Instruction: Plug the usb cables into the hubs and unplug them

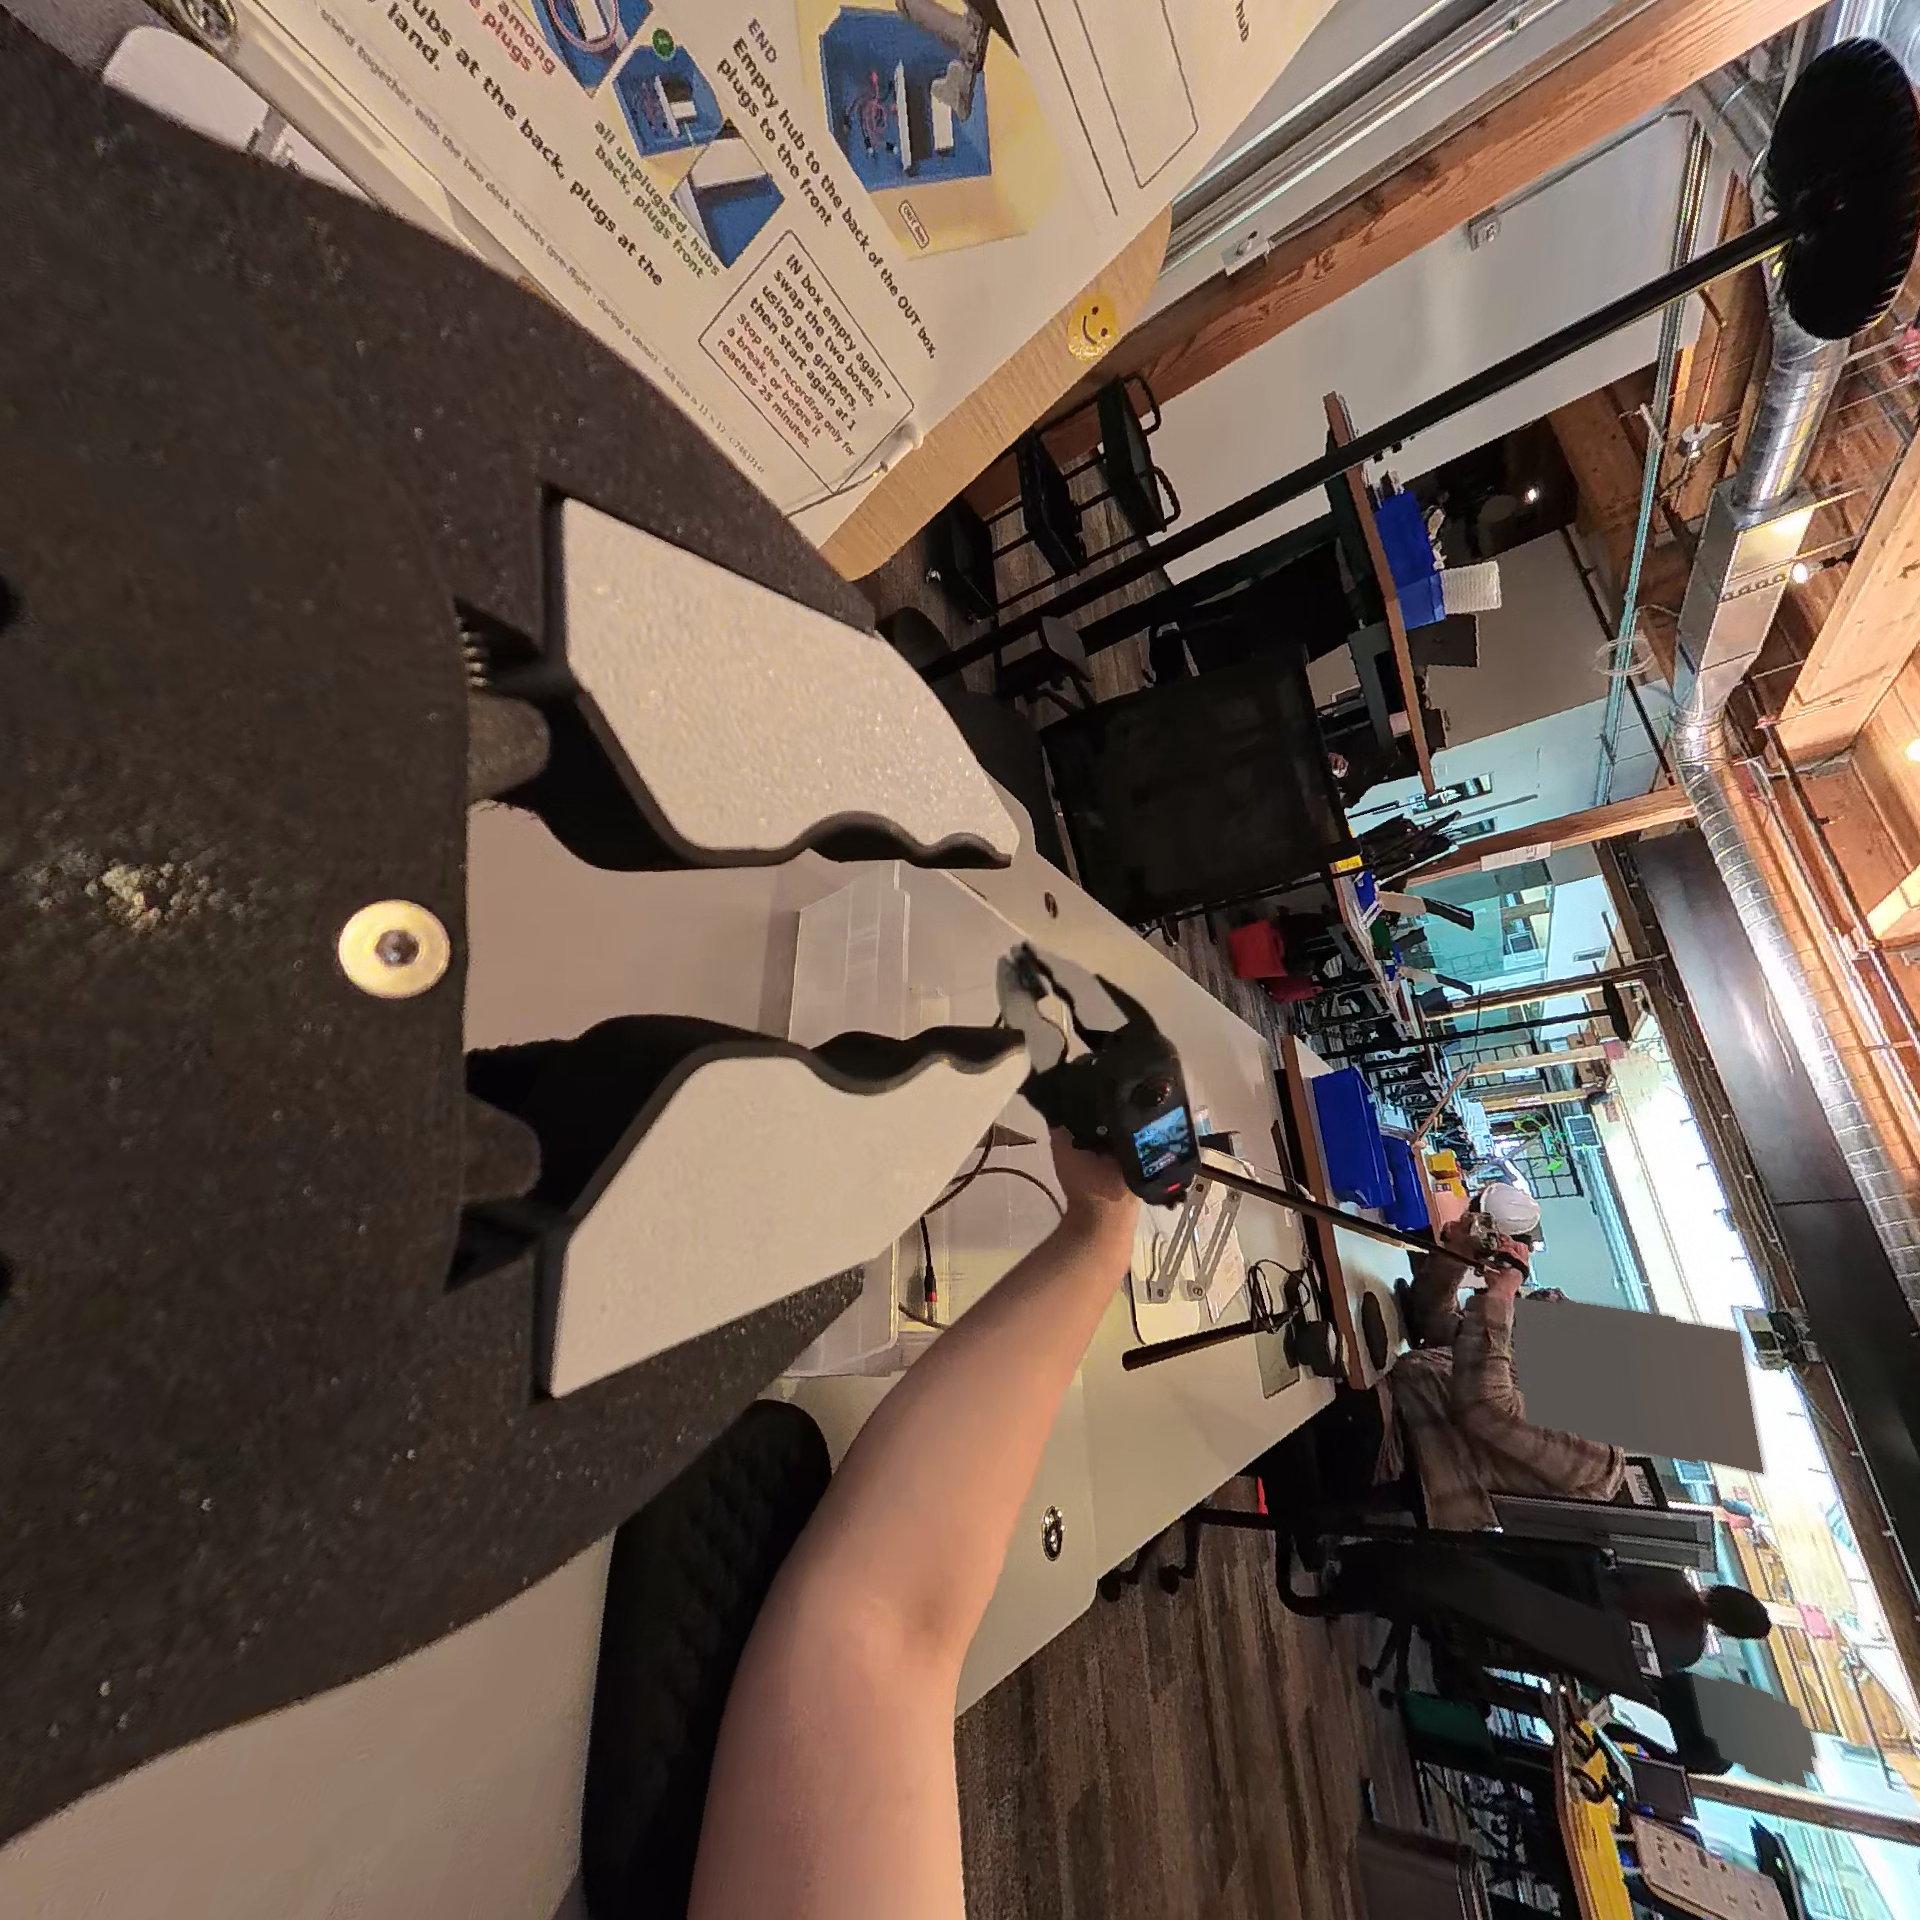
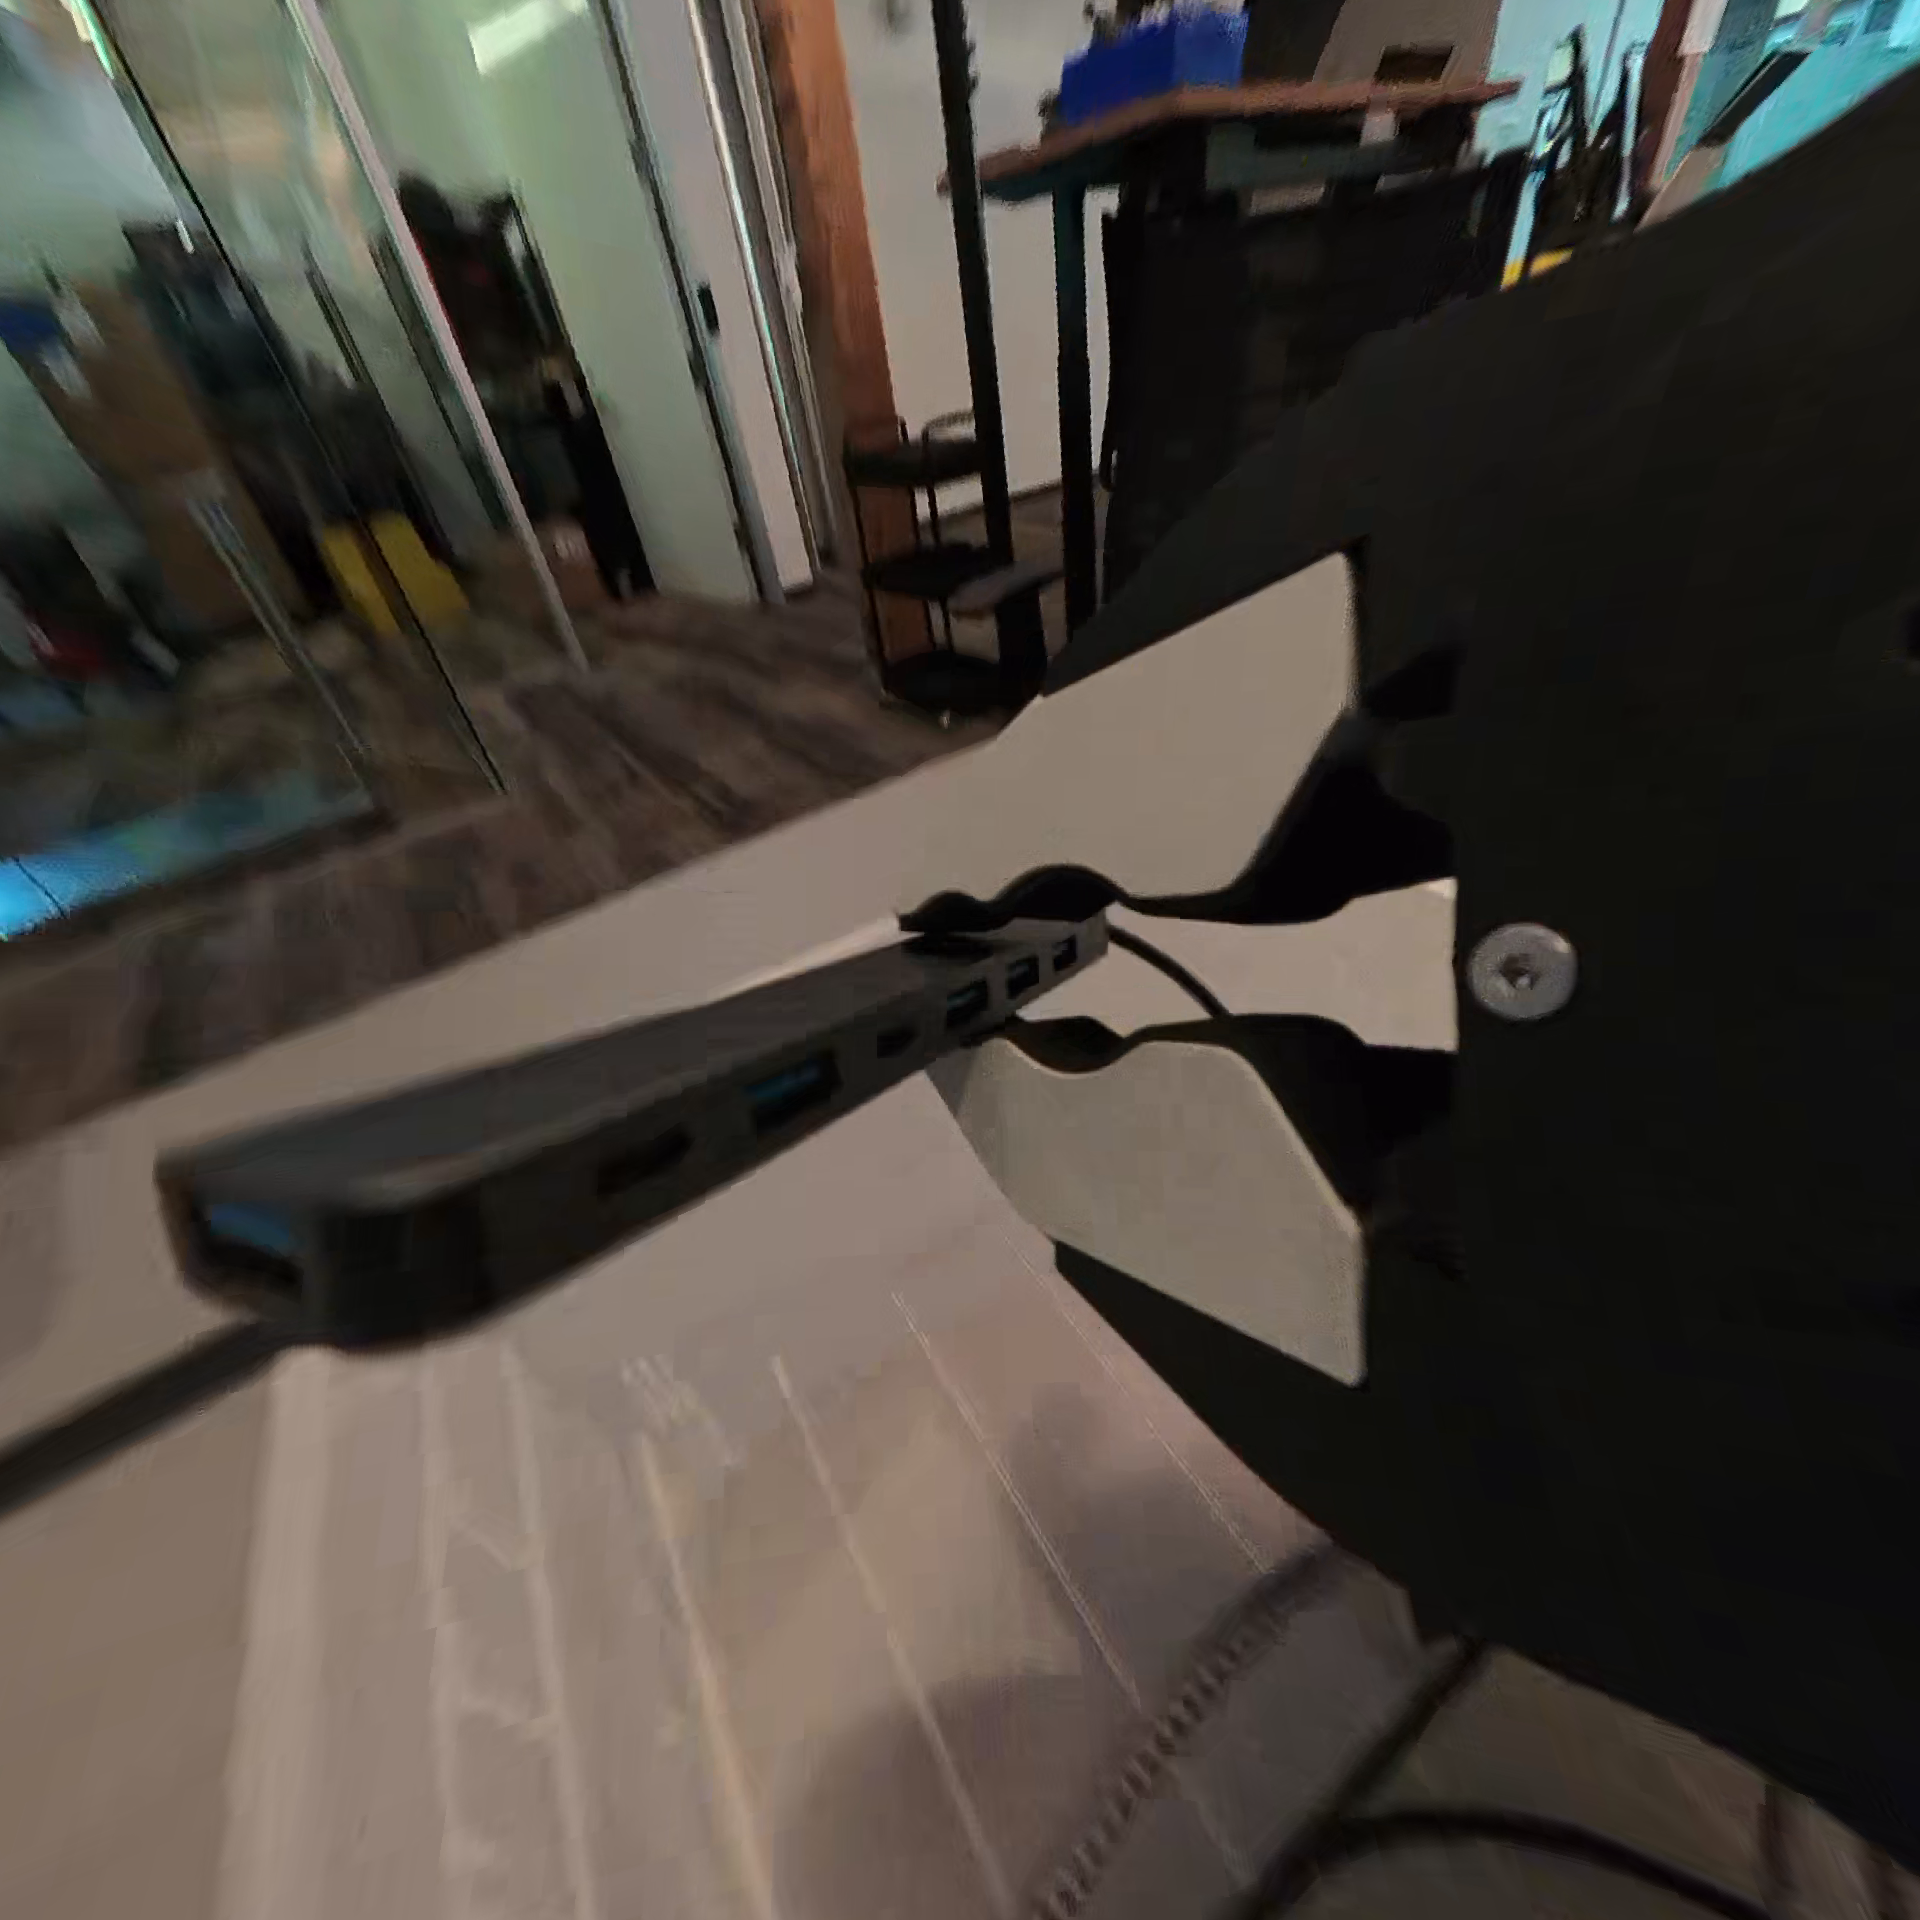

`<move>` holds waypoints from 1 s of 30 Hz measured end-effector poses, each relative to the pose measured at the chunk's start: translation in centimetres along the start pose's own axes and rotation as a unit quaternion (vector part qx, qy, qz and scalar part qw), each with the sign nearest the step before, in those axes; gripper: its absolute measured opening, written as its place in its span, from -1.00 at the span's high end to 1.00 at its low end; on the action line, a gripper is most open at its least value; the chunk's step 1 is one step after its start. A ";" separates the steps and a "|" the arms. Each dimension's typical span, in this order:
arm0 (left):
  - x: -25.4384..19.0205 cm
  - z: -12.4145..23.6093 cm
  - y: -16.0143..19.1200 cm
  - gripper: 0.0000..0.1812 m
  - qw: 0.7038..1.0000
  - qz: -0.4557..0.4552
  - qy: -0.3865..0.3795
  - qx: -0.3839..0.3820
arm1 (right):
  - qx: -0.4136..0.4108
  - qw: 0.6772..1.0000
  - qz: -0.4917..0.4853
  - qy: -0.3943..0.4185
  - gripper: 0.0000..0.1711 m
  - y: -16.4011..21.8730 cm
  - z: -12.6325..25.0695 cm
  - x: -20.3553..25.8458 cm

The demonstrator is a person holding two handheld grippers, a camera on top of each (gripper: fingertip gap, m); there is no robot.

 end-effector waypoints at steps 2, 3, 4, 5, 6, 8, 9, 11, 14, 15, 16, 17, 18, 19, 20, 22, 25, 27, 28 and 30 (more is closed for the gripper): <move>0.0 0.0 0.1 0.68 1.000 0.000 0.002 0.002 | 0.019 0.997 -0.005 -0.069 0.79 1.1 0.0 2.2; 0.0 0.0 0.1 0.68 1.000 0.001 0.002 0.002 | 0.035 0.996 0.007 -0.080 0.79 1.5 -0.2 2.7; 0.1 0.0 0.2 0.68 1.000 0.003 0.002 0.002 | 0.045 0.995 0.022 -0.081 0.79 1.6 -0.6 3.0; 0.1 -0.1 0.2 0.68 1.000 0.004 0.004 0.003 | 0.056 0.995 0.032 -0.079 0.79 1.6 -1.2 3.3; 0.1 -0.1 0.3 0.68 1.000 0.006 0.006 0.004 | 0.070 0.994 0.036 -0.081 0.78 1.6 -1.9 3.7; 0.0 -0.3 0.6 0.68 1.000 0.007 0.008 0.009 | 0.118 0.986 0.061 -0.103 0.76 2.4 -3.1 5.2; 0.0 -0.3 0.7 0.68 1.000 0.007 0.009 0.011 | 0.139 0.982 0.076 -0.105 0.74 2.7 -3.6 5.6; -0.1 -0.4 0.8 0.68 1.000 0.007 0.013 0.017 | 0.173 0.976 0.082 -0.100 0.61 3.4 -4.0 5.8; -0.2 -0.4 0.9 0.67 1.000 0.007 0.015 0.024 | 0.202 0.974 0.042 -0.091 0.43 3.9 -3.0 4.7; -0.1 -0.3 0.9 0.67 0.999 0.008 0.015 0.028 | 0.200 0.976 0.026 -0.079 0.44 3.8 -2.3 3.8; 0.0 0.0 0.8 0.67 0.999 0.008 0.014 0.032 | 0.194 0.979 0.008 -0.065 0.44 3.6 -1.4 2.8; 0.2 0.3 0.8 0.67 0.999 0.009 0.011 0.036 | 0.189 0.981 -0.012 -0.050 0.45 3.3 -0.3 1.6; 0.4 0.8 0.6 0.66 0.999 0.011 0.006 0.040 | 0.186 0.981 -0.037 -0.035 0.46 3.2 1.1 0.4; 0.7 1.4 0.3 0.66 0.999 0.011 0.001 0.041 | 0.189 0.979 -0.068 -0.024 0.46 3.2 2.5 -0.6; 1.1 2.2 0.0 0.66 0.999 0.008 -0.007 0.041 | 0.199 0.974 -0.105 -0.019 0.45 3.3 4.0 -1.4; 2.3 4.3 -0.9 0.66 0.998 0.002 -0.041 0.040 | 0.235 0.955 -0.180 -0.025 0.38 4.3 7.1 -1.9; 4.5 8.7 -1.7 0.66 0.991 0.006 -0.120 0.058 | 0.297 0.912 -0.274 -0.069 0.37 6.8 10.9 -0.2; 6.1 12.2 -1.4 0.66 0.977 0.018 -0.190 0.096 | 0.339 0.883 -0.304 -0.118 0.36 8.8 12.8 2.1; 6.8 14.1 -1.1 0.64 0.967 0.025 -0.224 0.117 | 0.353 0.873 -0.309 -0.133 0.37 9.8 13.4 3.1; 7.5 17.4 -0.3 0.63 0.947 0.048 -0.279 0.154 | 0.364 0.859 -0.327 -0.152 0.49 11.4 13.8 4.2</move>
Point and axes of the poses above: each gripper's, where its closed fingertips meet, z back along the fingers, y out of its underside, x = y × z across the jaws, the point moved 1 cm from there along z, back along the fingers, and after that the axes turned 4 degrees about y, right-handed, at the moved point
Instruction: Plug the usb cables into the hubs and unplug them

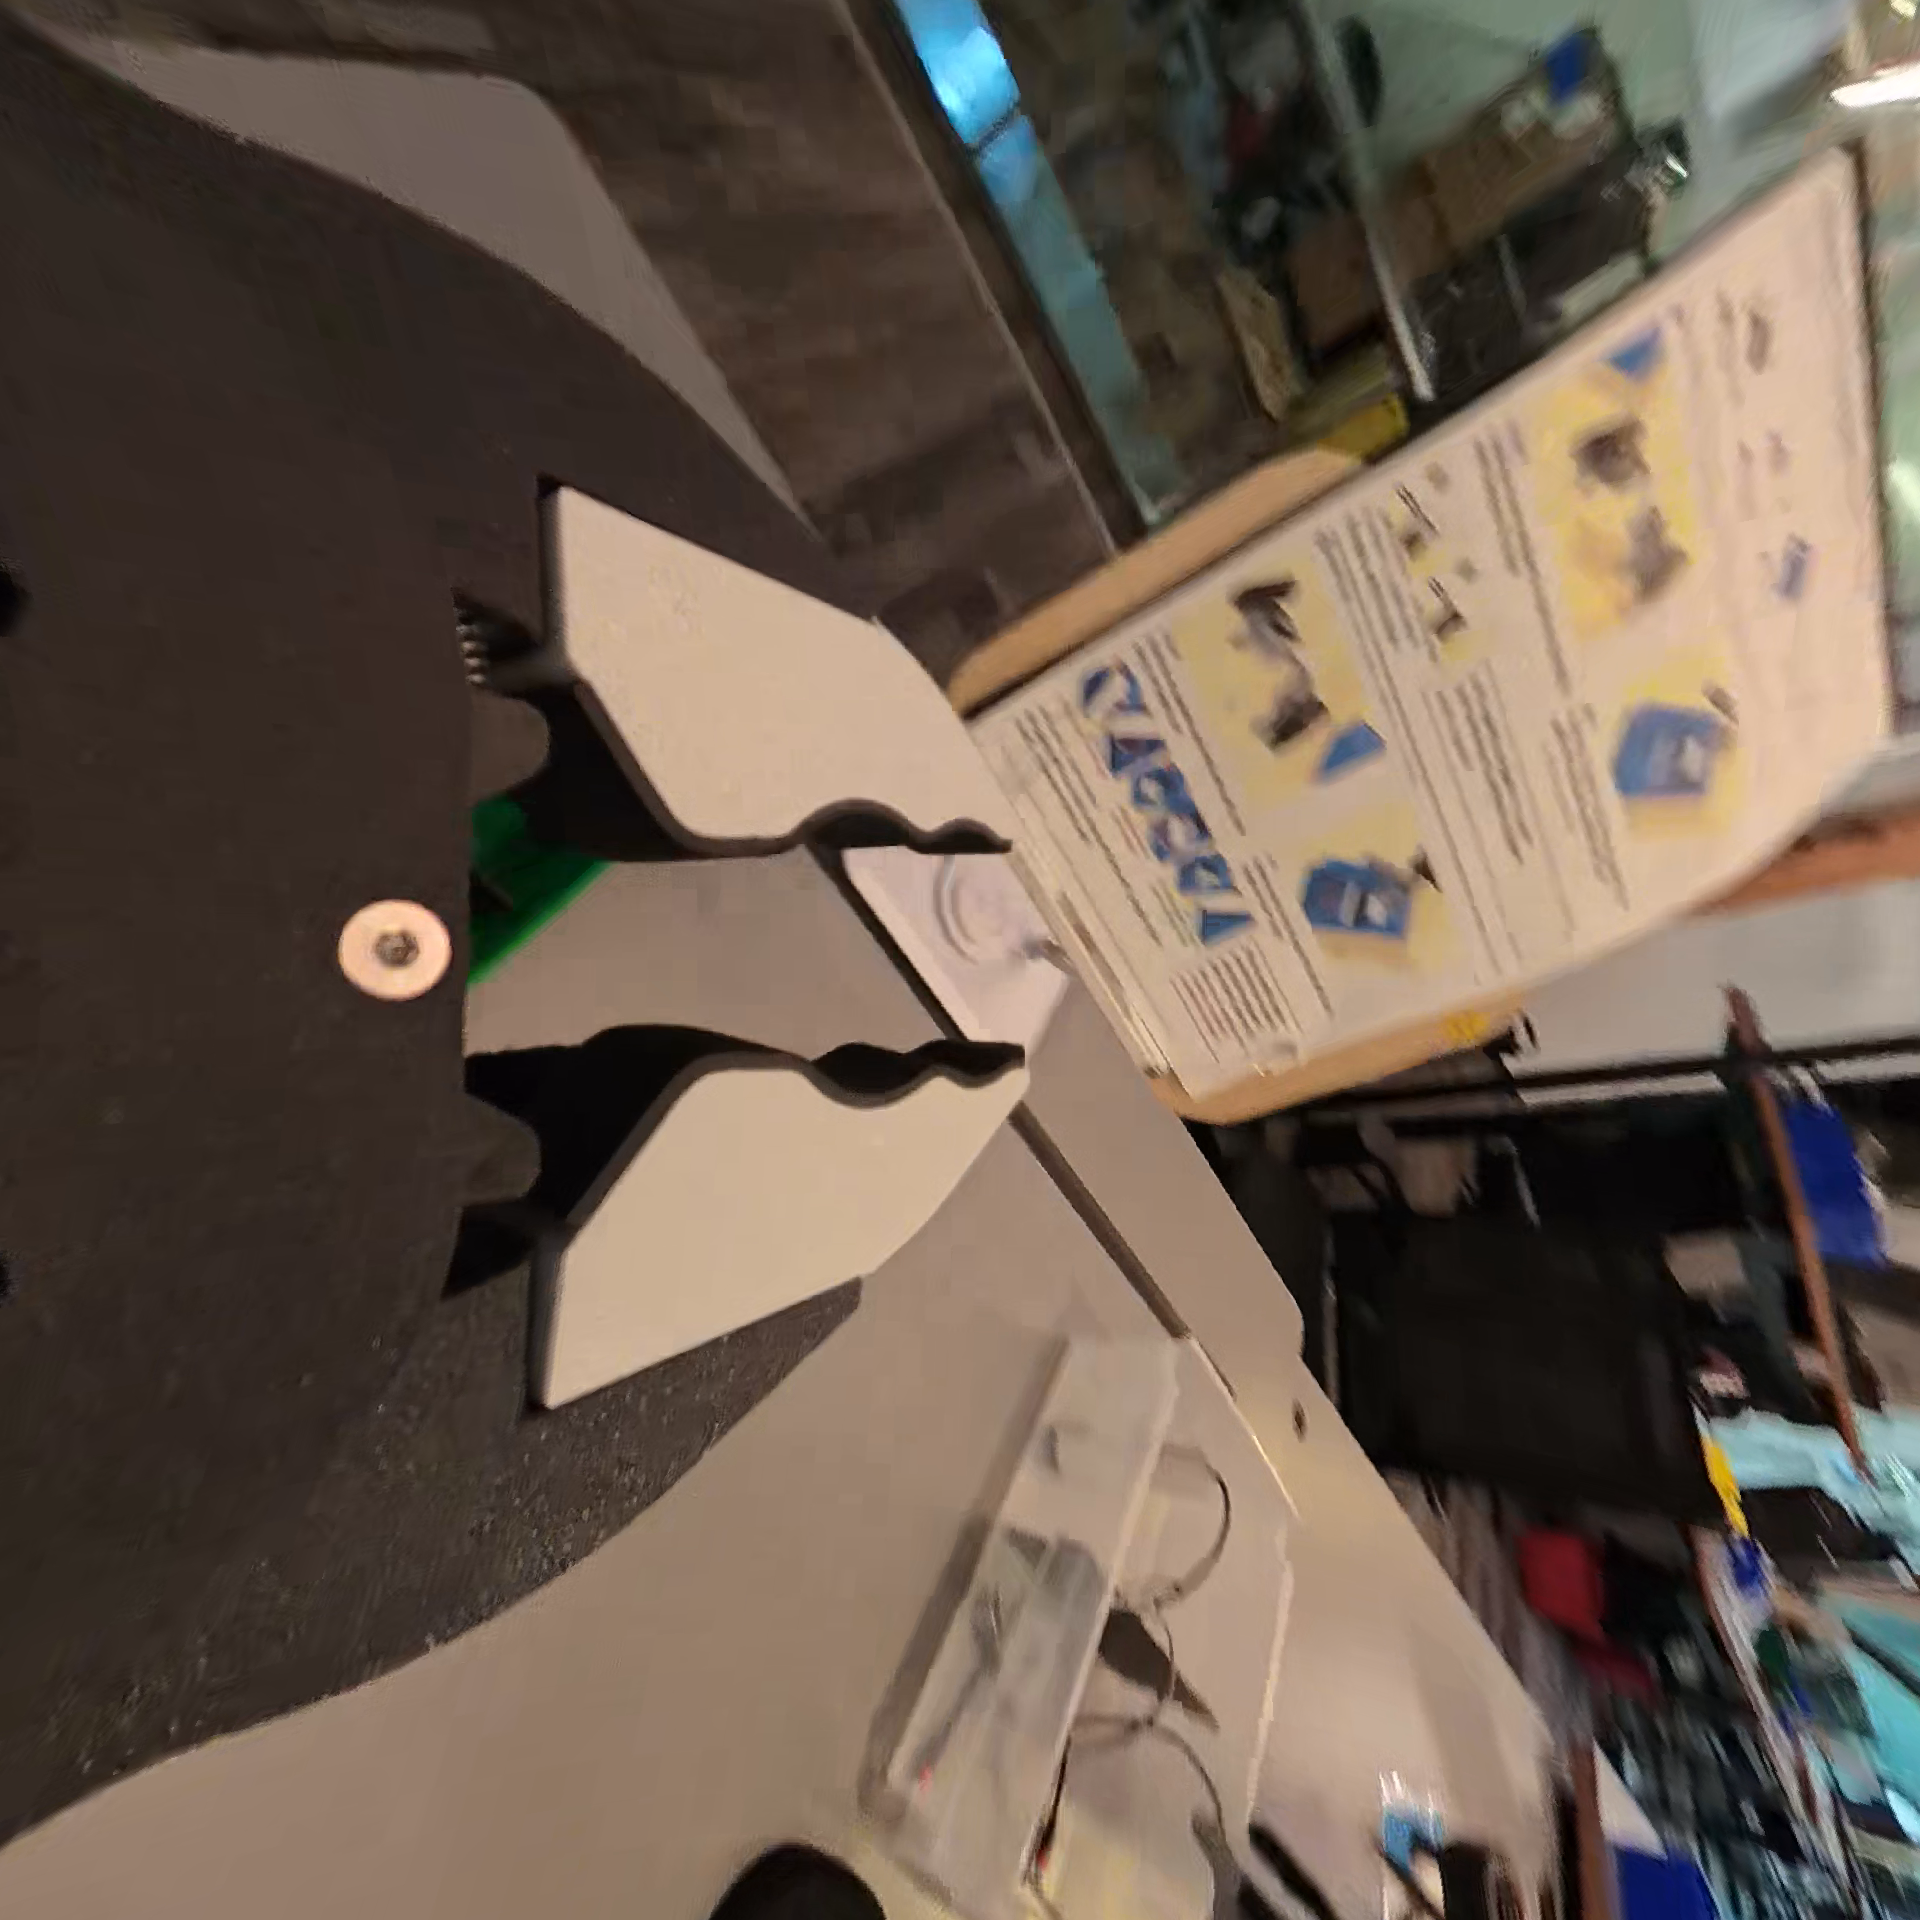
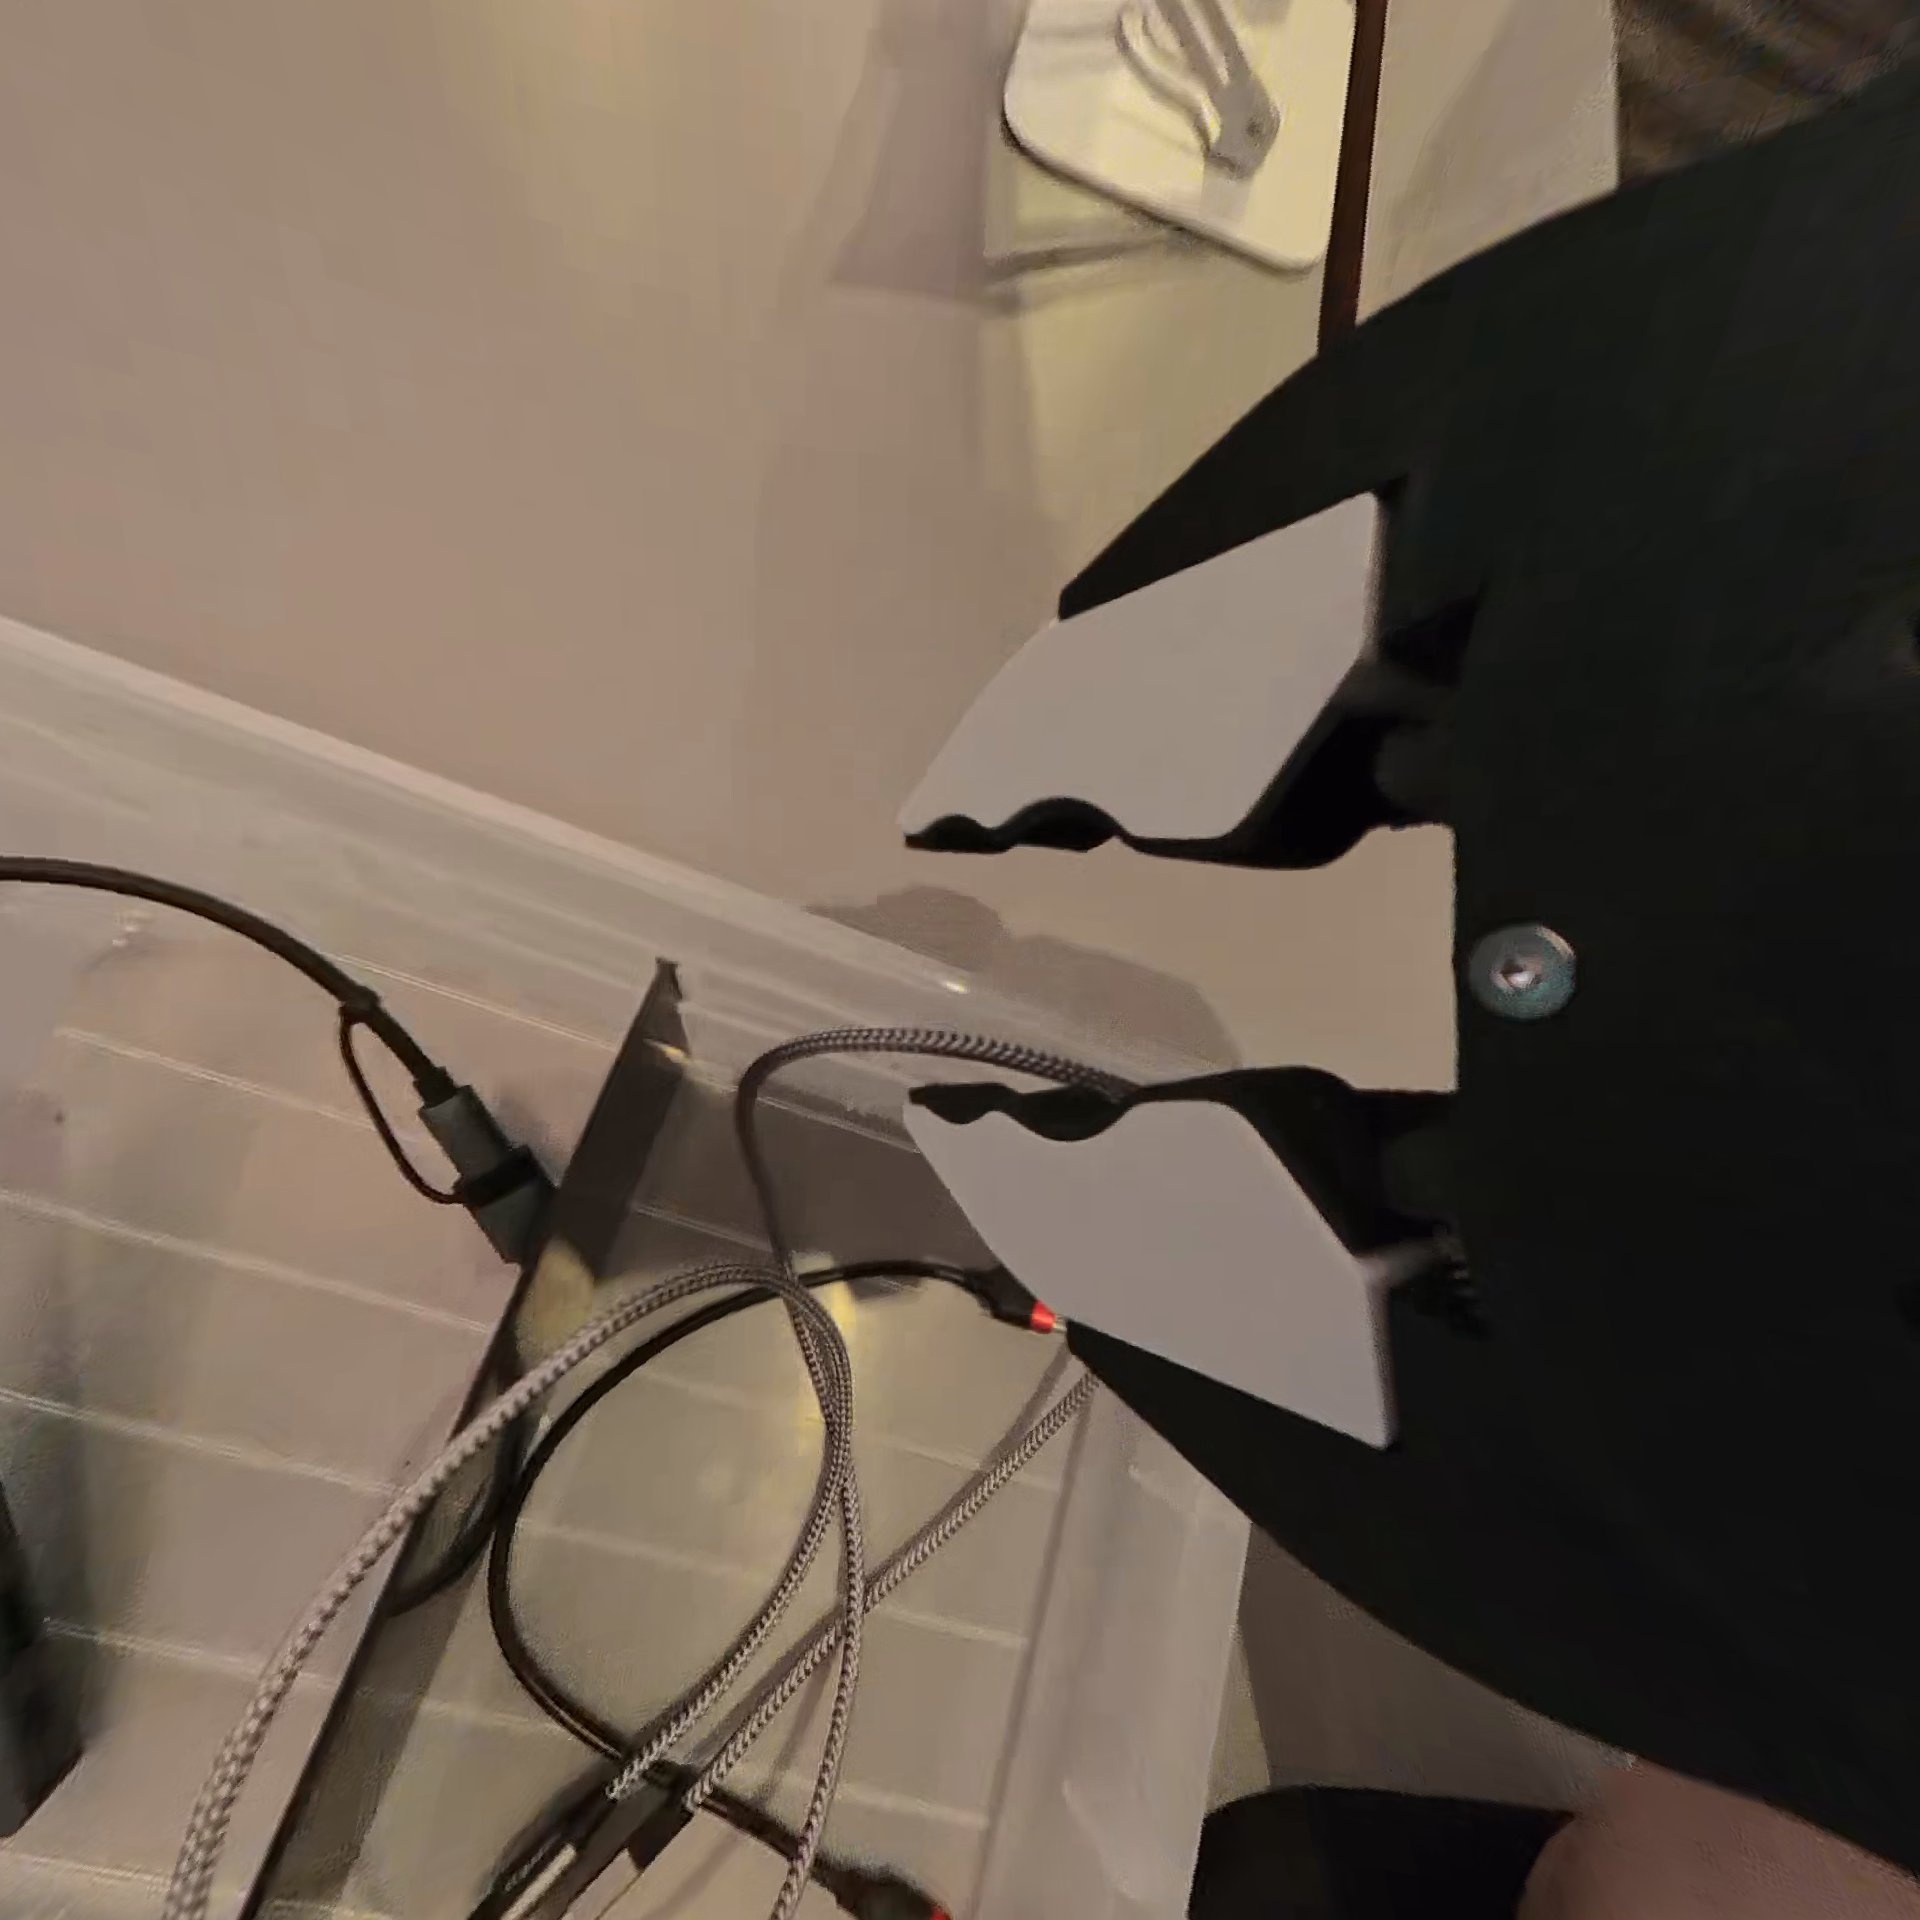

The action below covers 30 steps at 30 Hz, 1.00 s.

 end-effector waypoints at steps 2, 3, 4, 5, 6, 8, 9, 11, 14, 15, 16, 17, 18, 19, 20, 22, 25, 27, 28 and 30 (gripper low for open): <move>1.2 1.8 1.1 0.62 0.999 0.020 -0.020 0.026 | 0.006 0.999 -0.031 -0.040 0.55 0.7 -0.8 0.5; 1.6 2.7 1.4 0.62 0.999 0.027 -0.025 0.028 | 0.011 0.998 -0.040 -0.051 0.57 1.1 -1.0 0.6; 1.9 3.5 1.4 0.62 0.999 0.033 -0.032 0.027 | 0.014 0.997 -0.047 -0.060 0.60 1.2 -1.3 0.7; 2.2 4.2 1.5 0.62 0.998 0.038 -0.043 0.027 | 0.011 0.997 -0.049 -0.065 0.62 1.1 -1.4 0.7; 2.6 4.8 1.7 0.62 0.997 0.043 -0.057 0.029 | 0.003 0.996 -0.050 -0.067 0.73 0.9 -1.6 0.5; 3.4 5.8 2.4 0.62 0.993 0.058 -0.092 0.050 | -0.007 0.997 -0.049 -0.055 0.84 0.5 -1.8 -0.1; 3.6 6.2 2.9 0.63 0.990 0.073 -0.104 0.064 | -0.008 0.998 -0.045 -0.044 0.83 0.4 -2.0 -0.5; 3.5 6.5 3.8 0.63 0.987 0.092 -0.099 0.087 | -0.003 0.998 -0.047 -0.039 0.83 0.4 -2.1 -0.7; 3.9 6.9 5.0 0.62 0.981 0.085 -0.119 0.126 | 0.010 0.998 -0.059 -0.034 0.83 0.5 -2.0 -0.7; 4.3 7.0 5.4 0.62 0.978 0.082 -0.134 0.140 | 0.012 0.997 -0.063 -0.033 0.83 0.5 -2.0 -0.6; 4.6 7.2 5.9 0.63 0.974 0.080 -0.145 0.154 | 0.014 0.997 -0.068 -0.033 0.83 0.5 -2.0 -0.6; 4.8 7.2 6.3 0.63 0.971 0.082 -0.151 0.164 | 0.015 0.997 -0.072 -0.033 0.83 0.5 -2.0 -0.6; 5.0 7.1 6.6 0.63 0.970 0.085 -0.152 0.170 | 0.016 0.996 -0.075 -0.033 0.83 0.5 -2.0 -0.6; 5.2 7.1 6.8 0.63 0.969 0.088 -0.152 0.174 | 0.017 0.996 -0.079 -0.033 0.83 0.5 -2.0 -0.6; 5.4 7.0 7.1 0.63 0.968 0.092 -0.151 0.178 | 0.019 0.996 -0.083 -0.033 0.83 0.5 -2.0 -0.6; 5.7 6.9 7.6 0.63 0.966 0.098 -0.150 0.186 | 0.022 0.995 -0.090 -0.033 0.83 0.6 -1.9 -0.5; 6.4 6.5 8.1 0.68 0.965 0.122 -0.145 0.180 | 0.028 0.994 -0.100 -0.019 0.75 0.7 -1.9 -0.9; 7.2 5.7 8.1 0.69 0.971 0.125 -0.130 0.155 | 0.025 0.993 -0.112 -0.003 0.65 0.6 -1.5 -1.5; 7.6 5.3 8.4 0.70 0.973 0.124 -0.122 0.152 | 0.016 0.993 -0.117 0.007 0.59 0.4 -1.2 -1.8; 8.2 3.8 9.0 0.73 0.981 0.094 -0.093 0.145 | -0.009 0.992 -0.124 0.031 0.55 0.0 -0.1 -2.6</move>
Point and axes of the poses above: each gripper's, where its closed fingertips meet, z back along the fingers, y out of its underside, x = y × z across the jaws, the point moved 1 cm from there along z, back along the fingers, and after that the axes turned 4 degrees about y, right-handed, at the moved point
